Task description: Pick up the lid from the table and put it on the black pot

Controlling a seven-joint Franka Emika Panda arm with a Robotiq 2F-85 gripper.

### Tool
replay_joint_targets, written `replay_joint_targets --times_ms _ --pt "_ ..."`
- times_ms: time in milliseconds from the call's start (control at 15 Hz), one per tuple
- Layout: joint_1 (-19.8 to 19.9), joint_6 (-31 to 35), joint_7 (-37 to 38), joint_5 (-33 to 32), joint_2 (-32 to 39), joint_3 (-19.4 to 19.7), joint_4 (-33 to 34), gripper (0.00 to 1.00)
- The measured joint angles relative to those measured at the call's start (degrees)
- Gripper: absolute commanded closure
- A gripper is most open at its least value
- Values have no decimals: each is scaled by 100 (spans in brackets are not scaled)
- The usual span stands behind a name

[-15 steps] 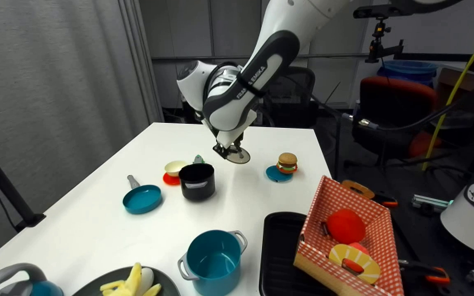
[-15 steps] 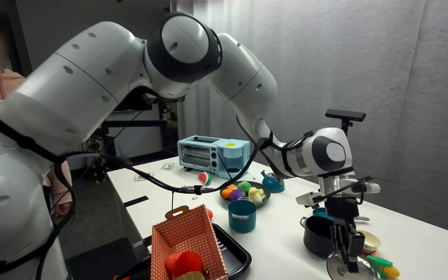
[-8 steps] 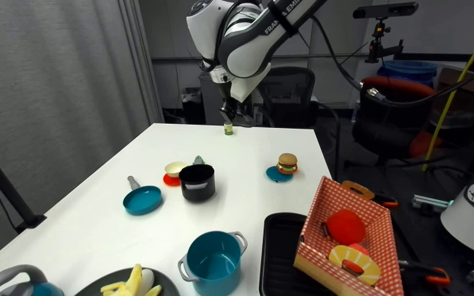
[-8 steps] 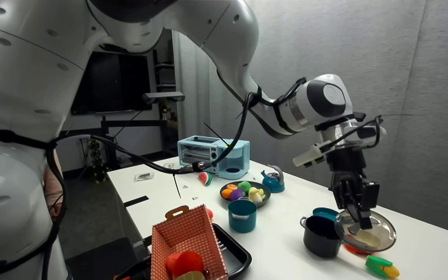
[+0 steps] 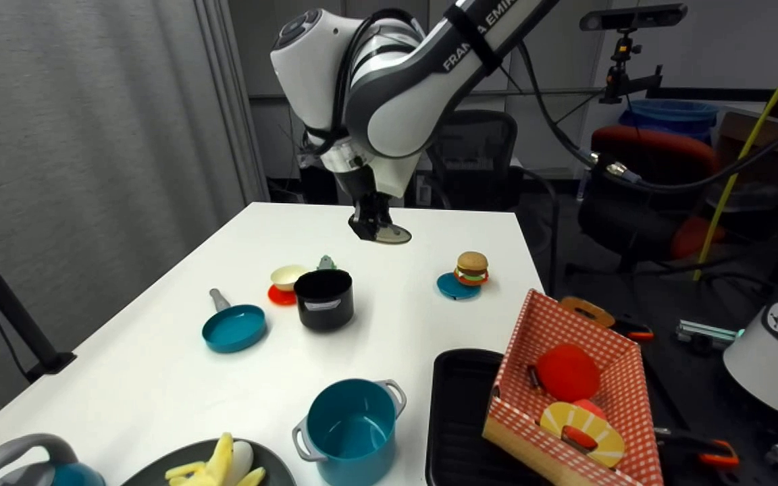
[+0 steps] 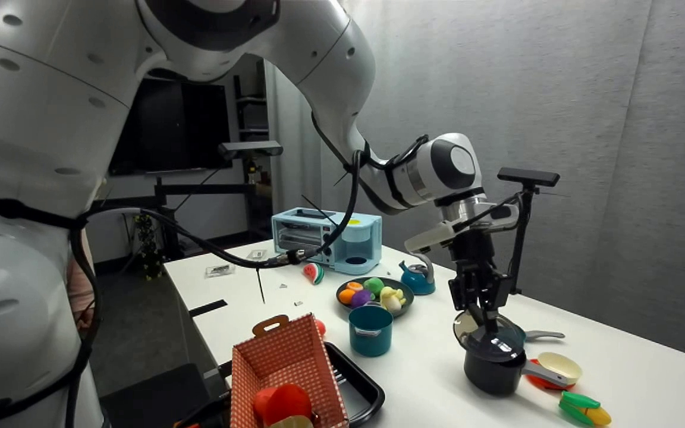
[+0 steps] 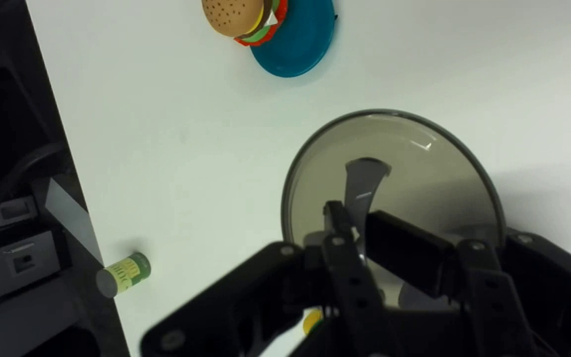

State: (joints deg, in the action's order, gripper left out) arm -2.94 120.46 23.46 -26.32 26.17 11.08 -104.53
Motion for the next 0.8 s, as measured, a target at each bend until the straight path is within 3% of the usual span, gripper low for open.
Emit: replay_joint_targets --times_ms 800 --pt "-68 280 -696 -160 1125 -93 983 96"
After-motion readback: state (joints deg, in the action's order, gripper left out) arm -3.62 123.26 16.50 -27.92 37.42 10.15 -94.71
